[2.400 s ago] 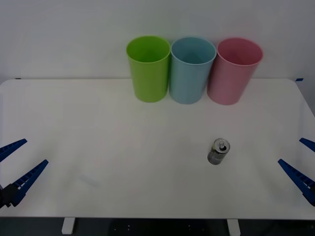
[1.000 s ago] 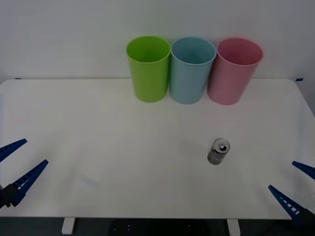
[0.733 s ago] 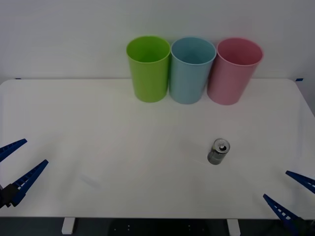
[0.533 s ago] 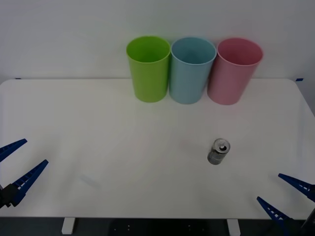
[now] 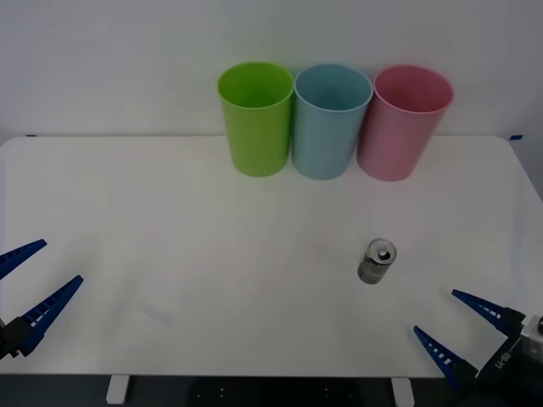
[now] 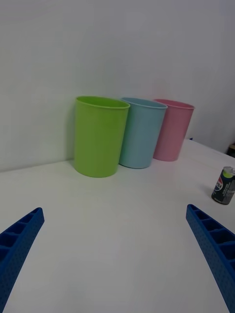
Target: Grasp the object on the table and drop it into the matching bin: aluminum can to the light blue bin, PET bottle to the pink bin.
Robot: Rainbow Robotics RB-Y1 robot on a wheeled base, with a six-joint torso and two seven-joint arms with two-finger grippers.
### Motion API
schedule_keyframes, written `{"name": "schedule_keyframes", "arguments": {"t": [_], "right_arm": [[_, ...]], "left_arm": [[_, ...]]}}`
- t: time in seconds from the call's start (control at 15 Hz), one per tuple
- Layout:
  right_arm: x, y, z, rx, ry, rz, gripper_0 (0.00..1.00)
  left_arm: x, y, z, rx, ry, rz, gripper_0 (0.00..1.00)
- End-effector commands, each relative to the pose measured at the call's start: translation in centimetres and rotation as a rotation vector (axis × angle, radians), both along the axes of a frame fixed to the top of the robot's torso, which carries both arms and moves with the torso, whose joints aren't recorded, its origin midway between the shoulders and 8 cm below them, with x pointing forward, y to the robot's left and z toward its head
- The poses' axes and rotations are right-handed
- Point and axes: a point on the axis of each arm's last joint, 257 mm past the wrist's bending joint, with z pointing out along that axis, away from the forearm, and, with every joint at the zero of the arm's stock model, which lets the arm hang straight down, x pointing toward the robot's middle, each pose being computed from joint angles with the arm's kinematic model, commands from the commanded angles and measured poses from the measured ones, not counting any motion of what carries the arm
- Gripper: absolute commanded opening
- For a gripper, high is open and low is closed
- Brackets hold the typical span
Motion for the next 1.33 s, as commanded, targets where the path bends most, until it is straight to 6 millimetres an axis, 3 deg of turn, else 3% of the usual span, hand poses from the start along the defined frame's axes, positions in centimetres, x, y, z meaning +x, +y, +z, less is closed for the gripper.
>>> {"name": "schedule_keyframes", "arguments": {"t": [0.07, 0.4, 1.33], "right_arm": [[1.5, 0.9, -0.7, 0.016, -0.01, -0.011, 1.0], [3.8, 2.7, -1.6, 0.049, -0.025, -0.022, 1.0], [8.5, 6.0, -1.7, 0.026, -0.045, -0.09, 1.0]], "left_arm": [[0.0, 0.0, 0.0, 0.0, 0.0, 0.0, 1.0], [0.0, 0.0, 0.0, 0.0, 0.0, 0.0, 1.0], [0.0, 0.0, 0.0, 0.0, 0.0, 0.0, 1.0]]}}
